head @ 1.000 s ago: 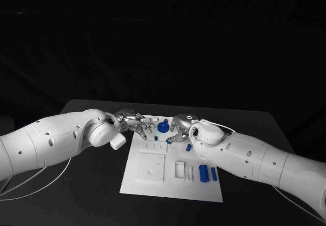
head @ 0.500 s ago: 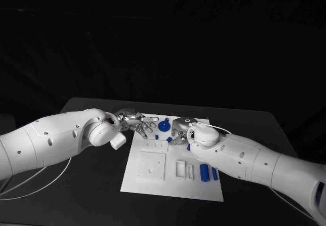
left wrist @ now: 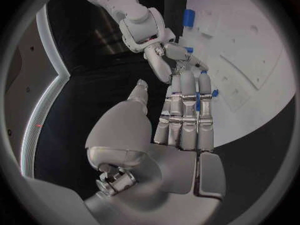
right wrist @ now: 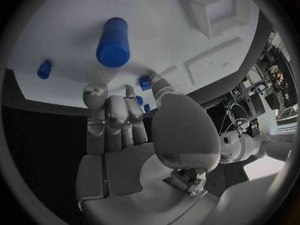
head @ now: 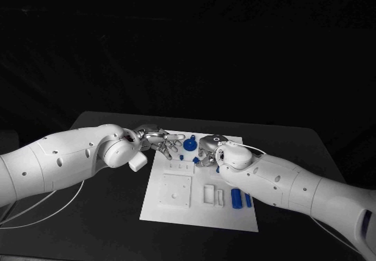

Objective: Assemble the parts on the task board

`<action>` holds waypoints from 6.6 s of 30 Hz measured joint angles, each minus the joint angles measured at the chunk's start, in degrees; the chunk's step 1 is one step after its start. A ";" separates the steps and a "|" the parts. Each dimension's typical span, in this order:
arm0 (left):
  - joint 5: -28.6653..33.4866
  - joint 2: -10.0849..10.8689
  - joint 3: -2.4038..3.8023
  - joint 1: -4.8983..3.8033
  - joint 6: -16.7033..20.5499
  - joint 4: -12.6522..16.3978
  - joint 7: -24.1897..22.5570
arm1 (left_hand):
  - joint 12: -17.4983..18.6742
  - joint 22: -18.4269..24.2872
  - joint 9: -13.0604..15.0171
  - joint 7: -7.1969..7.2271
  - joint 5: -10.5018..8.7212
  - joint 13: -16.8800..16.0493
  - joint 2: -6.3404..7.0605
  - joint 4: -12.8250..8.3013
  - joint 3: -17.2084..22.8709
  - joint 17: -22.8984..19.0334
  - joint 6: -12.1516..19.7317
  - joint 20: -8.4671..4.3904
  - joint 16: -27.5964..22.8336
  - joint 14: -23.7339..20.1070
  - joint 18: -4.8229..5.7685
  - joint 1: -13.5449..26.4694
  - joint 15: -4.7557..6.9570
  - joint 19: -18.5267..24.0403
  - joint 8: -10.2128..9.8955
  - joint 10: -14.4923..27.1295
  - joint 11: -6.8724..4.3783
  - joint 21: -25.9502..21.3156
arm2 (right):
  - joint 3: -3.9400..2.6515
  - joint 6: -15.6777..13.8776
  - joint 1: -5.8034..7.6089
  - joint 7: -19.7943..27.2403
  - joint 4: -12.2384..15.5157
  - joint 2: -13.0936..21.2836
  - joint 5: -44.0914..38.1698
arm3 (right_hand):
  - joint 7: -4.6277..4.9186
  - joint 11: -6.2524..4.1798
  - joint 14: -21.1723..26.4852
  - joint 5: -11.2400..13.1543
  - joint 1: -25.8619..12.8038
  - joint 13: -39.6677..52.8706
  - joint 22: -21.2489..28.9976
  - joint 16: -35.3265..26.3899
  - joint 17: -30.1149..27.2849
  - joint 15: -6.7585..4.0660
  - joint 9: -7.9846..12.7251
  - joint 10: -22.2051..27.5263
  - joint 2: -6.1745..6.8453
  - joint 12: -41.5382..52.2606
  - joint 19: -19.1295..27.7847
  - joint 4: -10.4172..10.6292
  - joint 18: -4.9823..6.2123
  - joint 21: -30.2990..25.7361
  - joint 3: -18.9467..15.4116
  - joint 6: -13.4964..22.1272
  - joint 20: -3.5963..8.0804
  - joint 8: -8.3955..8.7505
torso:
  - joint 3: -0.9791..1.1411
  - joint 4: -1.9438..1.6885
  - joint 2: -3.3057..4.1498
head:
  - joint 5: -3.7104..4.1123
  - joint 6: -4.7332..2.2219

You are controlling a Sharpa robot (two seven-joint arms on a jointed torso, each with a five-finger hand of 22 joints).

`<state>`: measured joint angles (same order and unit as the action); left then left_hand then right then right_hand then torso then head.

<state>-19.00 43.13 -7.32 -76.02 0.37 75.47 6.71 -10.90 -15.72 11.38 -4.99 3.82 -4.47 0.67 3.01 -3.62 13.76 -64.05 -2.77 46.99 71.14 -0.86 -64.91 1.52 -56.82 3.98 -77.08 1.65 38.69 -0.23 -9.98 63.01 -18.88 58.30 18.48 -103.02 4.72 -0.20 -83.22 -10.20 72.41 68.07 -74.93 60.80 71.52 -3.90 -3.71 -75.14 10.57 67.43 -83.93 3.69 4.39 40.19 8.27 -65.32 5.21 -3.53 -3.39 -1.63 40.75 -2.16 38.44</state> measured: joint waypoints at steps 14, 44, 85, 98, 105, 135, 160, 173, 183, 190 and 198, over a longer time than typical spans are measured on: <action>0.12 -0.12 0.00 0.00 -0.07 -0.04 0.02 | 0.00 0.00 -0.05 0.00 0.00 0.00 -0.24 -0.15 -0.16 0.00 0.00 0.00 0.00 0.00 0.00 0.24 0.00 0.00 0.00 0.00 0.00 0.00 | 0.78 -1.09 -0.13 0.67 0.12 -0.62 -0.14 | -0.18 0.00 0.00 -5.83 0.42 -0.01 0.01 0.00 0.00 0.00 0.00 0.00 -0.42 0.00 0.00 -6.42 0.00 0.00 8.37 -0.18 0.00 0.00 | 0.07 0.04 -0.01 | -0.02 0.26; 0.18 -0.07 0.00 0.00 -0.28 -0.09 0.11 | 0.00 0.04 -0.04 0.00 0.00 0.05 -0.83 -0.70 -0.41 0.01 0.00 0.00 0.00 0.00 0.00 -0.37 0.00 0.00 0.00 0.00 0.00 0.00 | 1.21 -1.67 -0.09 1.85 -0.41 -0.24 -1.01 | 0.06 0.00 0.15 -9.99 -1.73 -0.03 0.02 0.32 -0.12 0.15 0.11 0.00 -2.21 0.40 -0.22 -16.20 -0.01 0.32 17.73 -1.50 -0.21 0.19 | 0.10 0.23 -0.05 | -0.11 0.41; 0.21 -0.07 0.00 -0.01 -0.29 -0.32 0.25 | 0.22 0.03 -0.22 -0.21 0.00 0.09 -0.83 -0.93 -0.64 0.02 0.61 0.00 -0.23 0.00 0.00 -0.38 0.00 0.00 0.00 0.21 0.20 0.00 | 1.18 -2.15 0.00 3.07 -0.49 -0.06 -0.31 | 0.46 0.51 0.53 -9.77 -0.44 -1.09 0.03 -0.23 -0.78 0.53 0.05 1.34 -1.51 -0.11 0.00 -7.54 -0.03 -1.92 0.13 2.88 -0.41 0.00 | 0.04 0.09 0.01 | -0.03 0.53; 0.22 -0.14 0.00 -0.01 -0.33 -0.31 0.31 | 0.22 0.03 -0.29 -0.21 0.00 0.09 -0.83 -1.09 -0.80 0.02 0.61 0.00 -0.22 0.00 0.00 -0.38 0.00 0.00 0.00 0.42 0.41 0.00 | 1.14 -2.16 -0.04 3.19 -1.56 -0.94 -0.12 | -0.10 0.29 0.52 -9.27 -0.45 -0.90 0.03 -0.23 -0.67 0.52 0.05 1.12 -1.52 -0.11 0.00 -6.94 -0.03 -1.24 1.25 0.67 -0.41 0.00 | 0.04 0.05 0.05 | -0.01 0.70; 0.23 -0.33 0.00 -0.01 -0.35 -0.39 0.33 | 0.22 0.03 -0.29 -0.21 0.00 0.08 -1.05 -1.17 -0.72 0.01 0.61 0.00 -0.22 0.00 0.00 -0.60 0.00 0.00 0.00 0.42 0.41 0.00 | 1.09 -2.50 -0.17 2.69 -1.49 -1.03 -0.30 | -0.38 -0.10 0.52 -4.80 0.23 -0.81 -0.02 -0.11 -0.53 0.52 0.05 0.72 -2.20 -0.11 0.00 -8.04 -0.03 -0.78 5.56 -0.86 -0.41 0.00 | 0.01 0.05 0.08 | -0.11 0.96; 0.37 -0.27 0.00 0.00 -0.39 -0.48 0.22 | 0.43 0.03 -3.35 -0.71 0.00 0.13 -1.99 -2.45 -1.19 0.02 1.95 0.21 -0.22 0.00 0.00 -1.02 0.00 0.22 0.00 0.41 0.41 0.00 | 1.22 -4.01 -0.65 3.13 -0.76 0.00 0.29 | -1.04 -0.72 0.10 -20.88 -4.08 0.04 0.00 0.44 -0.08 0.10 0.02 0.08 -2.27 0.45 0.00 -12.93 -0.02 0.53 11.01 -3.94 -0.41 0.18 | 0.10 0.23 -0.07 | -0.31 1.27; 0.55 -0.74 -1.21 0.00 0.57 -1.20 0.23 | 1.09 0.03 -6.36 -0.86 1.01 0.22 -1.43 -3.53 -0.90 0.02 2.10 0.21 -0.22 0.00 0.00 -4.15 0.00 0.22 0.00 0.20 0.19 0.00 | -2.38 -9.72 -0.53 2.49 15.35 9.70 0.65 | -1.59 -1.34 -0.31 -19.04 -3.83 0.34 0.01 0.71 0.28 -0.30 0.00 -0.54 -2.02 0.45 -0.01 -12.02 -0.02 2.16 10.54 -4.78 0.01 0.19 | 0.27 0.90 -0.29 | -0.83 0.47; -0.63 -3.26 -2.15 0.01 0.46 -2.58 3.51 | 1.09 -0.02 -7.27 -1.44 -0.77 0.21 1.27 1.94 -0.10 0.02 4.31 0.21 -0.22 0.20 0.00 -0.38 -0.21 0.21 0.00 0.62 0.62 0.00 | -4.02 -11.48 -0.48 2.08 23.13 13.30 0.65 | -1.59 -1.34 -0.31 -18.19 -3.47 0.42 0.02 0.71 0.39 -0.30 0.02 -0.53 -1.65 0.44 -0.01 -11.41 -0.02 2.44 10.49 -4.78 0.01 0.21 | 0.66 1.63 -0.82 | -1.61 0.08; -0.95 -5.13 -2.27 0.02 -0.05 -3.19 4.74 | 1.54 0.13 -7.31 -1.54 -0.77 0.26 3.62 6.21 2.58 0.03 4.80 0.42 -0.22 0.20 0.00 -0.61 -0.21 0.00 0.00 0.82 0.82 0.00 | -4.11 -11.81 -0.50 1.97 24.86 13.34 0.66 | -1.59 -1.33 -0.30 -17.92 -3.24 0.41 0.02 0.71 0.38 -0.30 0.08 -0.53 -1.42 0.44 -0.01 -11.25 -0.02 2.43 10.66 -4.76 0.01 0.22 | 0.66 1.65 -0.93 | -1.78 0.14; -0.95 -5.63 -2.28 0.02 -0.44 -3.27 4.83 | 1.54 -0.01 -7.31 -1.54 -0.77 0.26 -1.34 0.99 -0.12 0.17 4.81 0.42 -0.22 0.20 0.00 -1.94 -0.21 0.00 0.00 1.03 1.03 0.00 | -4.13 -11.81 -0.50 1.95 25.04 13.17 0.66 | -1.59 -1.33 -0.30 -17.92 -3.24 0.41 0.02 0.71 0.38 -0.30 0.06 -0.53 -1.42 0.44 0.00 -11.25 -0.02 2.43 10.66 -4.76 0.01 0.22 | 0.56 1.69 -0.91 | -1.85 0.18; -0.66 -6.04 -2.28 0.03 -1.09 -3.12 4.28 | 2.43 -0.18 -7.30 -1.08 -0.77 0.30 -3.86 -1.81 -1.35 0.16 3.73 0.42 -0.22 0.20 0.00 -2.63 -0.21 0.00 0.00 0.95 0.94 0.00 | -4.13 -11.76 -0.50 1.95 24.89 12.90 0.66 | -1.59 -1.33 -0.30 -17.92 -3.24 0.40 0.02 0.71 0.37 -0.30 0.03 -0.53 -1.42 0.44 -0.01 -11.25 -0.02 2.43 10.66 -4.74 0.01 0.23 | 0.52 1.65 -0.91 | -1.72 0.24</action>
<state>-19.66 37.09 -9.61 -75.99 -0.72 72.35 10.99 -8.47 -15.89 4.08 -6.07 3.05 -4.17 -3.19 1.20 -4.97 13.92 -60.33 -2.35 46.77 71.34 -0.86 -67.54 1.31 -56.82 3.98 -76.13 2.60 38.69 -4.36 -21.74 62.51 -16.92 83.19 31.39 -102.36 3.14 -1.53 -83.52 -28.12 69.17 68.47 -74.91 61.51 71.89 -4.20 -3.68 -75.67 9.14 67.88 -83.93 -7.56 4.37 42.62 18.93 -70.07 5.22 -3.31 -2.87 0.02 39.84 -3.88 38.68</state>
